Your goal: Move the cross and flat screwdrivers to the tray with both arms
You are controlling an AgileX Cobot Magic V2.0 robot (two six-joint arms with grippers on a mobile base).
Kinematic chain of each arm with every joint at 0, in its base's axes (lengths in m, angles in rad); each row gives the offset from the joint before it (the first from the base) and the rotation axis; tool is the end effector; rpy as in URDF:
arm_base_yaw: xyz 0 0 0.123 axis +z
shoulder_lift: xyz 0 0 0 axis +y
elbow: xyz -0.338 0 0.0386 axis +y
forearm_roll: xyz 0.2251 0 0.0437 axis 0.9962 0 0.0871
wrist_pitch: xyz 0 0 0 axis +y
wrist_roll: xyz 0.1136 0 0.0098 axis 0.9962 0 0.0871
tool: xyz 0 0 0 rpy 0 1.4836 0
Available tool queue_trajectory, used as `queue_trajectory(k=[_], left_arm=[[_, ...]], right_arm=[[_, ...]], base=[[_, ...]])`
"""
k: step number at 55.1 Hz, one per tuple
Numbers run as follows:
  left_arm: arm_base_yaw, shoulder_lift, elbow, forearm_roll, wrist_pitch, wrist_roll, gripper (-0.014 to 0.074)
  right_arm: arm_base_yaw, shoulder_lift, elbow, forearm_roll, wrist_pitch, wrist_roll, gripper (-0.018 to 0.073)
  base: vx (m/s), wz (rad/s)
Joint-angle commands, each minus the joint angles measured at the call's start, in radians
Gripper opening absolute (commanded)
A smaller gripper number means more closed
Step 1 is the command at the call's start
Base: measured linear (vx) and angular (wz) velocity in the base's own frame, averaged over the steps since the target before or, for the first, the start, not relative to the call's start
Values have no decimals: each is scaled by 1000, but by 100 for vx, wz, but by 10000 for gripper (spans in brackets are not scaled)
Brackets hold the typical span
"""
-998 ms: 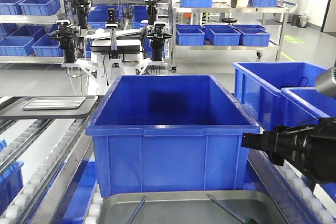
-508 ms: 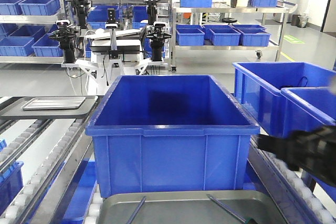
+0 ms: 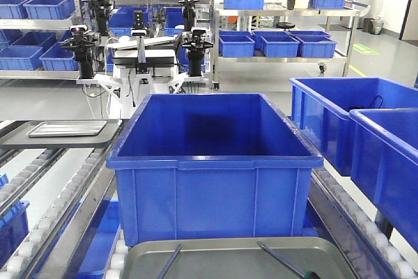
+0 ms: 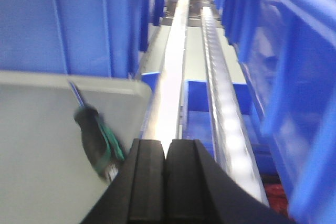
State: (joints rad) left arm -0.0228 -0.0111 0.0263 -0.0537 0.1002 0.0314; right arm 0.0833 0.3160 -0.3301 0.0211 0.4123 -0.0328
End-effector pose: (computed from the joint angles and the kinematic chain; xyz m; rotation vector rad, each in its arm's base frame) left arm 0.0013 -0.0006 0.1948 0.0048 1.5990 -0.0391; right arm 0.0235 0.0029 0.2766 -0.0968 1.8796 0.0558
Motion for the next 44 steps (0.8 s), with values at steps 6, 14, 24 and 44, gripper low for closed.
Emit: queue_trajectory(k=[6,14,24,44], left_arm=[[4,-1,-26,-1,-80,-7,-6],[4,-1,-26,-1,-80,-7,-6],[4,-1,-26,-1,-80,-7,-6],[4,-1,-26,-1,-80,-7,-6]], right_arm=[[-6,-162,139,-65,-95,87,-11],[-6,-267,271,-65,-172,86,-11],[-6,-327,367,-65,-304,85,-8],[-6,-333,367,-65,-366,83,-8]], base=[[0,0],[0,0],[0,0],[0,0]])
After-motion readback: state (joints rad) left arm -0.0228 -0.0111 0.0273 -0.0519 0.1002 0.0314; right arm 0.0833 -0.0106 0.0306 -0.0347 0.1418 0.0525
